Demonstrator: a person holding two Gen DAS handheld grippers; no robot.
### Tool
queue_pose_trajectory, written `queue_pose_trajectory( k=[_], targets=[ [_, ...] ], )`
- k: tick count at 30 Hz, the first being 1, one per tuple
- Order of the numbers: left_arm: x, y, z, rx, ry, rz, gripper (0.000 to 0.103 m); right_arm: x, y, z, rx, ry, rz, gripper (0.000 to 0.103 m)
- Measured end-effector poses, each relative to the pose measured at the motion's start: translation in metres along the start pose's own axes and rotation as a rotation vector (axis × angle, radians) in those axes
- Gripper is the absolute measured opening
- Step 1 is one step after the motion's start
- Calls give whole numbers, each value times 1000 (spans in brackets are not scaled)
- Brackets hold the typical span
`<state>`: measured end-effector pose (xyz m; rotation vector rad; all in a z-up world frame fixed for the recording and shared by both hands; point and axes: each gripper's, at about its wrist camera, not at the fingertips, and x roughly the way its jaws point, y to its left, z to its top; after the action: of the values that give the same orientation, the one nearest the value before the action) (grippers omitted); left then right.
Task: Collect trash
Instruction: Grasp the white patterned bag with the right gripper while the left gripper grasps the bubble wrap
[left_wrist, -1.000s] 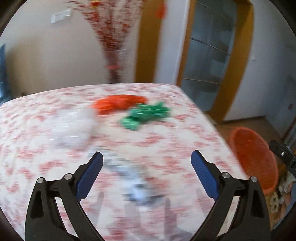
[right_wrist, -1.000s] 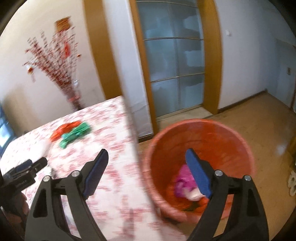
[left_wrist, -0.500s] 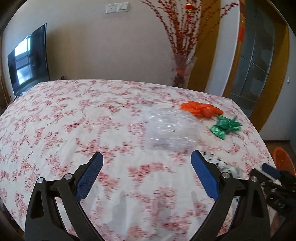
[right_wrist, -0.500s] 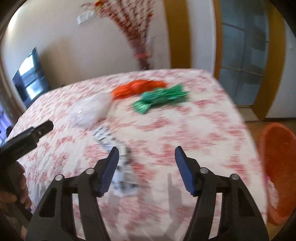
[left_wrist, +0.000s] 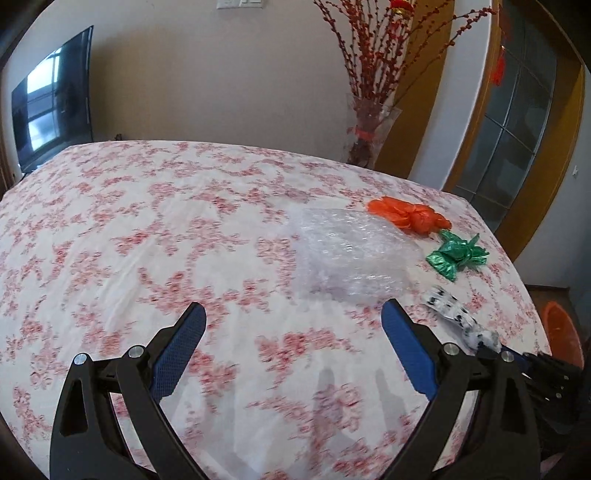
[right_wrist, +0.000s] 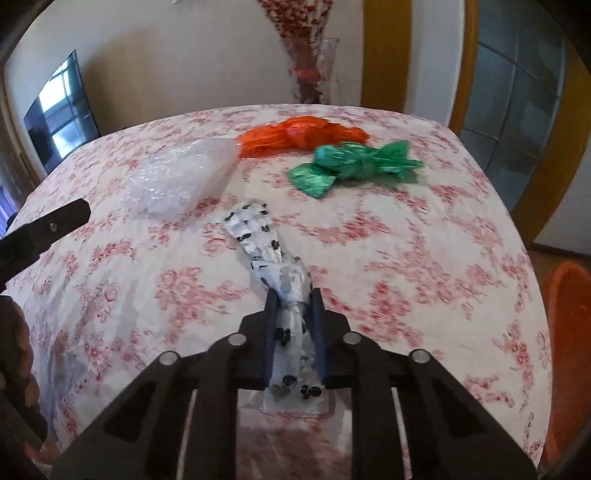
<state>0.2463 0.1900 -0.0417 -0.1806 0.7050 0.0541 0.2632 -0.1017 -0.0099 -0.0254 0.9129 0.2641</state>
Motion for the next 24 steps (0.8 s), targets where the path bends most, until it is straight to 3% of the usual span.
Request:
queue_pose_trajectory(
  k=[5, 10, 17, 20, 24],
  targets=[
    [19, -21, 14, 22, 22, -33, 95, -14, -47, -10, 96, -21, -89, 15],
    [49, -40, 36, 19, 66, -51, 95, -23, -78, -18, 155, -23, -116, 15],
    [98, -47, 38, 16, 201, 10, 95, -26, -80, -21, 142, -28, -111, 15],
    [98, -50, 33, 43, 196, 30, 95, -24, -80, -20, 145, -27, -105, 15],
    [94, -51, 29, 49, 182, -1, 91, -25, -78, -20, 146, -27, -98, 15]
  ],
)
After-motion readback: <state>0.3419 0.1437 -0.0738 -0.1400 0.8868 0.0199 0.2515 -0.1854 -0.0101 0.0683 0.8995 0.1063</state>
